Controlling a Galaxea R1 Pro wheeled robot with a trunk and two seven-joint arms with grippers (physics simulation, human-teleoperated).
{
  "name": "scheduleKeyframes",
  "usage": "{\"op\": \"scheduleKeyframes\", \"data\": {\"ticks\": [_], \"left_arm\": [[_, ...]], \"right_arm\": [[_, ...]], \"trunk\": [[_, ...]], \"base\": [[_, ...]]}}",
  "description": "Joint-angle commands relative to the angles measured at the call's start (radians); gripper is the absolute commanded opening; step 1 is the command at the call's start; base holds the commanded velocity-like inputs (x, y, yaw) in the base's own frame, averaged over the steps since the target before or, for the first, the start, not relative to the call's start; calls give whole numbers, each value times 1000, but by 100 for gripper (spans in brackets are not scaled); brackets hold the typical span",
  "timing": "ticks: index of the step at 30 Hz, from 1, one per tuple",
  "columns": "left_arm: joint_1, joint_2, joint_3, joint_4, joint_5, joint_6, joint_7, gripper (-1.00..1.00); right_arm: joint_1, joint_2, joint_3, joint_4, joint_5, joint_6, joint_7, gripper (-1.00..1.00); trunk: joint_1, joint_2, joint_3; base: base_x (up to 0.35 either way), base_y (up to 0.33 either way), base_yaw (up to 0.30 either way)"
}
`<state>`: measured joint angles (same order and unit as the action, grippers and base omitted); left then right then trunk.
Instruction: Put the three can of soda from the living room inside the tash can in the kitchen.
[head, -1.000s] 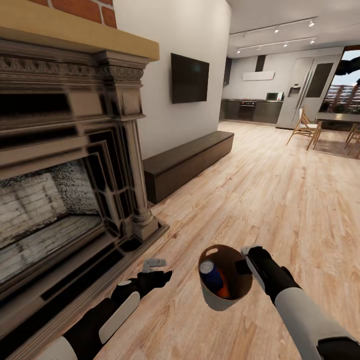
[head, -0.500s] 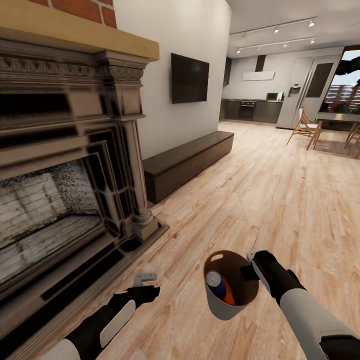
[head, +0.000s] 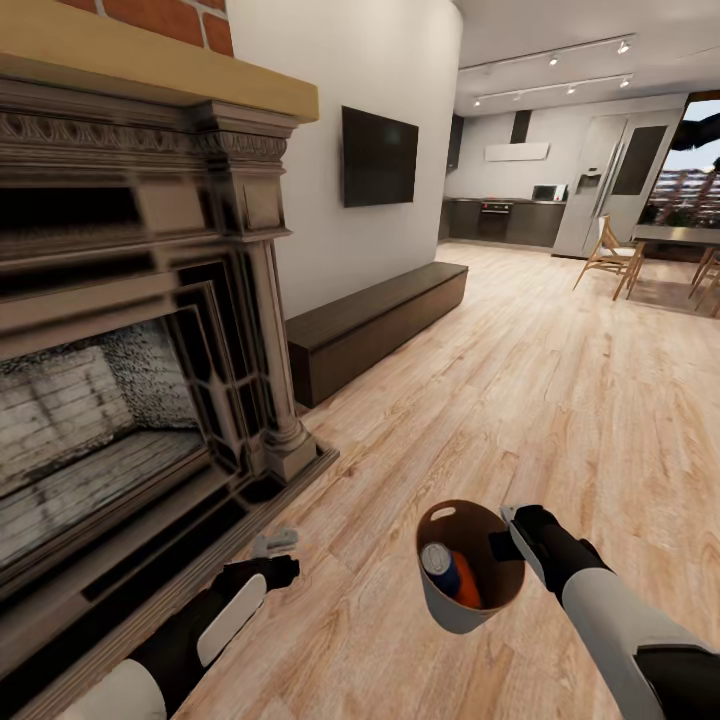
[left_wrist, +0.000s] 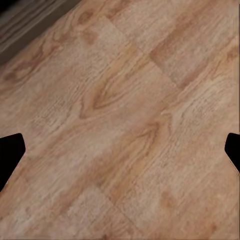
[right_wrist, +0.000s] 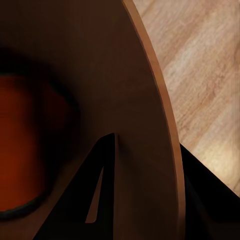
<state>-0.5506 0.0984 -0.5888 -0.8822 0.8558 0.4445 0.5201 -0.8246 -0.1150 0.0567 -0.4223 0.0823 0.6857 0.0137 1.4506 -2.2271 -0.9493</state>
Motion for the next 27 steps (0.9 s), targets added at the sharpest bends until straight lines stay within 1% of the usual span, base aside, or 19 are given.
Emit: {"op": "scheduleKeyframes", "data": {"ticks": [1,3,6,8,9,12,16,23,27], "left_arm": [[-15,0,7,-17,1,34,12,100],[-33,-2,12,-35,0,73,27,100],[-60,-7,16,-46,1,106,36,100],[-72,-12,17,-50,2,123,39,100],[-77,-18,17,-51,2,130,40,100],[-82,-35,17,-52,-2,138,43,100],[-84,-47,17,-48,-6,142,44,100],[-83,-52,17,-42,-8,143,46,100],[-83,-52,16,-41,-8,143,47,100]], "right_arm": [[-2,0,-1,2,-5,-2,4,-100],[-3,0,-1,3,-5,-4,3,-100],[-3,0,-1,5,-4,-14,2,-100],[-4,-1,-2,12,-4,-44,2,-100],[-4,-3,-2,22,-4,-63,2,-100],[-4,-12,-2,41,-5,-83,2,-100],[-4,-19,-2,69,-8,-95,2,-100],[-4,-20,-4,96,-11,-93,0,-100],[-4,-27,-4,126,-13,-90,-1,-100]], "trunk": [[0,0,0],[0,0,0],[0,0,0],[0,0,0],[0,0,0],[0,0,0],[0,0,0],[0,0,0],[0,0,0]], "base": [[0,0,0],[0,0,0],[0,0,0],[0,0,0],[0,0,0],[0,0,0],[0,0,0],[0,0,0],[0,0,0]]}}
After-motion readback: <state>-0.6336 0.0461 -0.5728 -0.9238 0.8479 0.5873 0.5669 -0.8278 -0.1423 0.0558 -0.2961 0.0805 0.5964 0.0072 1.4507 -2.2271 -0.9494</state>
